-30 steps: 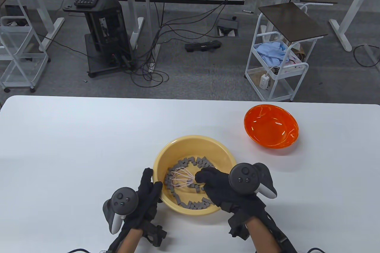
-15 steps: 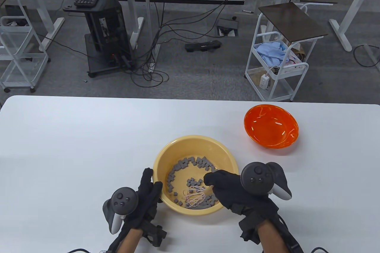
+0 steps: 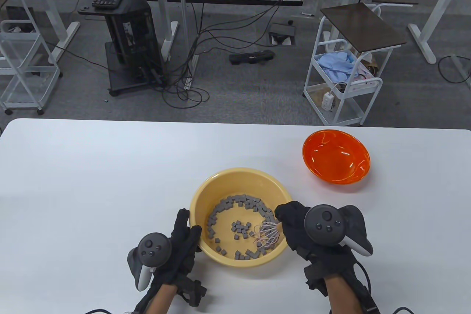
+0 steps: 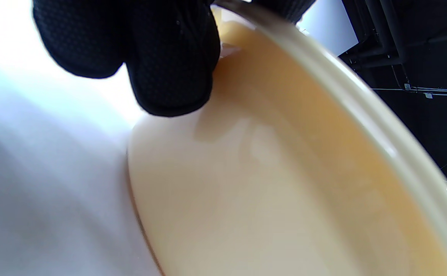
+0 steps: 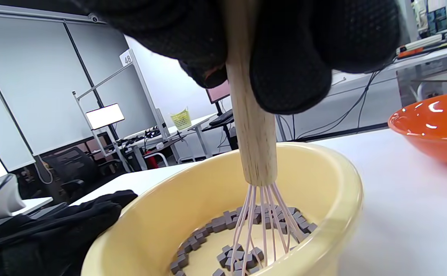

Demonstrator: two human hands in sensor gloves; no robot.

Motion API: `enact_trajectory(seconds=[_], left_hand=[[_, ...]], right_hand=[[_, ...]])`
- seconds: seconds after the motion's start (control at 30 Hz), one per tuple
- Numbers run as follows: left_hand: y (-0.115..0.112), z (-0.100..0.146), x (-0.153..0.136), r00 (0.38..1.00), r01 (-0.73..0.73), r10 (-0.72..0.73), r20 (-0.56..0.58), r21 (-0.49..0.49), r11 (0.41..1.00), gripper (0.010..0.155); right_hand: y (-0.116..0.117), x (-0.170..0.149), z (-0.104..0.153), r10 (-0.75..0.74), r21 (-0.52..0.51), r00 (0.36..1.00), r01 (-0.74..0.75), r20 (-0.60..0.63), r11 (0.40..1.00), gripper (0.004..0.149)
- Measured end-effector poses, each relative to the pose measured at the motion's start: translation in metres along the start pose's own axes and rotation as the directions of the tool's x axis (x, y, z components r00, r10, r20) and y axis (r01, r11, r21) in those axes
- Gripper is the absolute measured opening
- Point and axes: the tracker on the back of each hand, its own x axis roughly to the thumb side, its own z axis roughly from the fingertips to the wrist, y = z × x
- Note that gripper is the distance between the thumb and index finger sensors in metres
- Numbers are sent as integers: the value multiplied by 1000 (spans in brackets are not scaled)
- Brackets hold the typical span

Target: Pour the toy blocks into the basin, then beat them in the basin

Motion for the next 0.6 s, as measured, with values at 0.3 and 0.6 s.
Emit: enact_trajectory(seconds=[0.3,0.6], left_hand=[[0,1,0,1000,-1,1,0,-1,1000,65],[0,1,0,1000,-4,4,-3,-4,1000,65]], right_hand=[[6,2,-3,107,-87,993,-111,-48,990,31],[22,4,-11,103,-95,994,-105,-26,990,33]])
